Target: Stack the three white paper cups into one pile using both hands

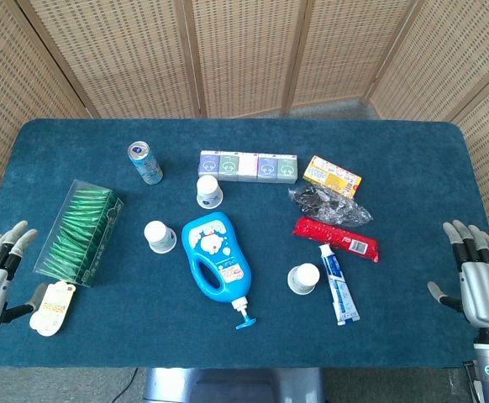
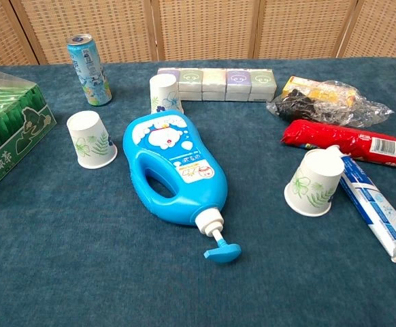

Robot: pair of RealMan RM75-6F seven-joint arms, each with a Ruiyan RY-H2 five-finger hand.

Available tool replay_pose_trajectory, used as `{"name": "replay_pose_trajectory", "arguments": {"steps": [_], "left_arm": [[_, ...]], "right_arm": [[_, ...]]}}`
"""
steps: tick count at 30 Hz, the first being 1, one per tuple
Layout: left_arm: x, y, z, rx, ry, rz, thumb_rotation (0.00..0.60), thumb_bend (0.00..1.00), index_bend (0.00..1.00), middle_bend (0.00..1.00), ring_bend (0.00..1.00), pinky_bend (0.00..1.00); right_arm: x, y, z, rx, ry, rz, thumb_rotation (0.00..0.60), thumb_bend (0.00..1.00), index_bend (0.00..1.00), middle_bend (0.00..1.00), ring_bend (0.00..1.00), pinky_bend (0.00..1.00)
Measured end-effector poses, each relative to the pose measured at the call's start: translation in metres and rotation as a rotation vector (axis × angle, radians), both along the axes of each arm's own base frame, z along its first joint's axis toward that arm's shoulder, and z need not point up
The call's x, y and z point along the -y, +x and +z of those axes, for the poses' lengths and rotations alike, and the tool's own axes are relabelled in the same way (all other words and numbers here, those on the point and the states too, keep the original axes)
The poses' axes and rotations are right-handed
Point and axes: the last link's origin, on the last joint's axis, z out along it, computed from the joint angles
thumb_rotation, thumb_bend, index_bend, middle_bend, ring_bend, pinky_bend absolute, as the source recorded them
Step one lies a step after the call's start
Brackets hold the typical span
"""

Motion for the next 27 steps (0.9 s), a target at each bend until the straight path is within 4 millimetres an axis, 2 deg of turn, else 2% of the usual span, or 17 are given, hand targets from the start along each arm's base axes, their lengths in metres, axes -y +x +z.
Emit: {"name": "replay_pose_trajectory", "arguments": {"steps": [16, 22, 27], "left_arm": [[-0.006, 0.001, 0.0, -0.01, -0.024, -0.008, 0.6, 0.42, 0.04, 0.03, 0.0, 0.02], [-0.015, 0.004, -0.003, -0.032, -0.065, -0.018, 0.6, 0.42, 0.04, 0.02, 0.0, 0.03], [-0.03, 0.01, -0.012, -0.062, -0.133, -0.032, 0.6, 0.42, 0.04, 0.02, 0.0, 0.03]], "right_arm": [[-0.001, 0.001, -0.003, 0.011, 0.003, 0.0, 0.6, 0.23, 0.0, 0.02, 0.0, 0.13], [-0.001, 0.002, -0.002, 0.01, 0.003, -0.002, 0.6, 0.23, 0.0, 0.02, 0.0, 0.13], [-0.003, 0.0, -0.001, 0.014, 0.005, -0.009, 0.6, 0.23, 0.0, 0.02, 0.0, 0.13]]}}
